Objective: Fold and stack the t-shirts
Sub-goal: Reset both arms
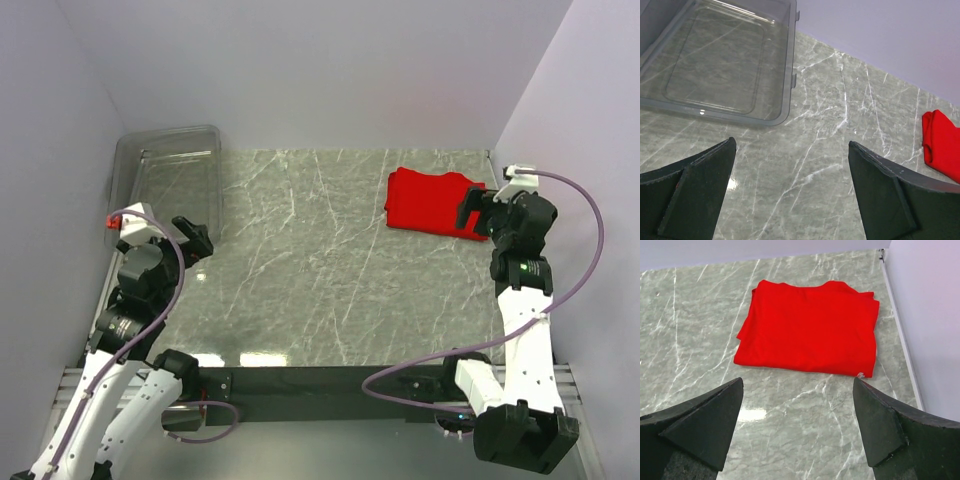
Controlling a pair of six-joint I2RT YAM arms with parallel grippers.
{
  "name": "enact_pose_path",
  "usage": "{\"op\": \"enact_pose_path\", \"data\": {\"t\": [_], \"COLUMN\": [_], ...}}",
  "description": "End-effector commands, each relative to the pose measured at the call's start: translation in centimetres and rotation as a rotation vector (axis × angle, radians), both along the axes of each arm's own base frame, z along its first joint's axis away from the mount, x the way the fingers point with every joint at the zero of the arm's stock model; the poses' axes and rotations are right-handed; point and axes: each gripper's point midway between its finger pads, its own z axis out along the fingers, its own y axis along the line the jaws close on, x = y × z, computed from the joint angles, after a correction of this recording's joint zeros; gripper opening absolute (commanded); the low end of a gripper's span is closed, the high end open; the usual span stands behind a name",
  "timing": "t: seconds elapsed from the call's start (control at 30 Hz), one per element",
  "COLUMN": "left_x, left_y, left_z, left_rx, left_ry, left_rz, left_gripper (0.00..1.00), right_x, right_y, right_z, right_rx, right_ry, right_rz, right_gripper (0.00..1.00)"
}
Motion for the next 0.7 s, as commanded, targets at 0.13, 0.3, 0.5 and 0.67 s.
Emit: {"op": "enact_pose_path", "data": {"t": [0.13,0.3,0.5,0.67], "left_x": [-0.7,-1.0,-1.1,-0.9], "left_y": [0.5,0.5,0.5,0.4], "left_z": [-0.1,-0.3,-0.2,-0.3], "left_rx": [-0.011,-0.016,-0.019,-0.017], "left_ry": [-0.003,0.001,-0.008,-0.003], "left_rz": [0.016,0.017,0.016,0.012], "left_gripper": [0.99,0.99,0.99,0.99], "right_x": [-0.1,-0.1,0.0,0.3], "right_y": [-0.7,-0.9,-1.0,-1.2], "right_z": [0.8,0.5,0.4,0.0], "right_rx": [0.005,0.003,0.002,-0.017], "right_ry": [-0.061,-0.055,-0.056,-0.045], "right_rz": [-0.052,-0.064,-0.067,-0.068], "right_gripper": [0.96,0.97,0.98,0.98]}}
